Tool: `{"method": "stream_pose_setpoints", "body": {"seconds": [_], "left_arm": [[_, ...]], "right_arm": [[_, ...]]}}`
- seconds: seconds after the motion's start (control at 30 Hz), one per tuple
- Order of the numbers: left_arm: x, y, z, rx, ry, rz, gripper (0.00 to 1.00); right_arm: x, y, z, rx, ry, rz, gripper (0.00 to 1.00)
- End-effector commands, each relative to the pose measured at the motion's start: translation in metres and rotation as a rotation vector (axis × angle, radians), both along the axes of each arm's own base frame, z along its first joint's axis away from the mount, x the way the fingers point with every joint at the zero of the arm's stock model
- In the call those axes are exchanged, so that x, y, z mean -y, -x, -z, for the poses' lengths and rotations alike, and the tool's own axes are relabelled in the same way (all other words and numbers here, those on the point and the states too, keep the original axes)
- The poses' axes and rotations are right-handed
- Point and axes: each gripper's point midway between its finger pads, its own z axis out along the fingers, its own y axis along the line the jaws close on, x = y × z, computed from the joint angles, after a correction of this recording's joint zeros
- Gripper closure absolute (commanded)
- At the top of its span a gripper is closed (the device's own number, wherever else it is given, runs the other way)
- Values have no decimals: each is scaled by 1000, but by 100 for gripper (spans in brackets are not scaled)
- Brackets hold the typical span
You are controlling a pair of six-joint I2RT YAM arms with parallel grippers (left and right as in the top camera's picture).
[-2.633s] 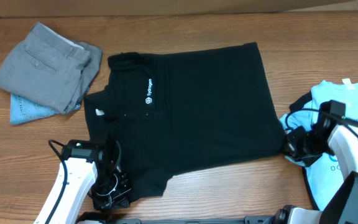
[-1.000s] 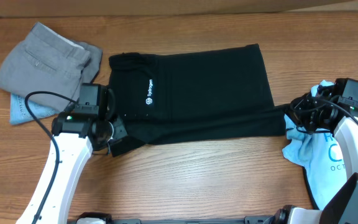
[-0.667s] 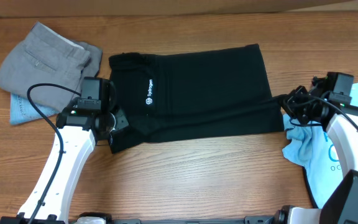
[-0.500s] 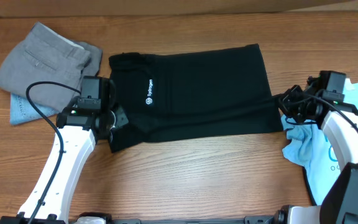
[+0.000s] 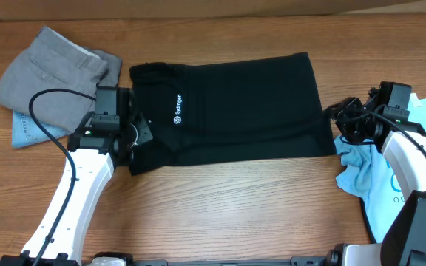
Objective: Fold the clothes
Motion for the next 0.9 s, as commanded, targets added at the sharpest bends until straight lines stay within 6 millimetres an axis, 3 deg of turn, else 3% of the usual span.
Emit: {"method": "stream_pose_setpoints", "body": {"seconds": [0.0, 0.07, 0.23, 0.33, 0.47, 0.63, 0.87], "left_arm": [[-10, -4, -5, 10, -48, -10, 53], [-14, 0, -2, -8, -79, -7, 44], [-24, 15, 5, -78, -136, -16, 37], [-16, 18, 7, -89, -118, 59, 46], [10, 19, 11, -94, -17, 191, 54], [23, 26, 37, -188, 2, 272, 67], [63, 24, 76, -252, 161, 464, 66]], "right_arm": [[2, -3, -5, 6, 10, 2, 33], [2, 1, -3, -12, 6, 3, 32], [-2, 12, 4, -64, -3, -13, 30], [-5, 19, 7, -92, -9, -31, 30], [-7, 26, 10, -114, 3, -65, 30], [-8, 33, 13, -145, -3, -68, 30], [-9, 35, 14, -147, 5, -86, 30]]}}
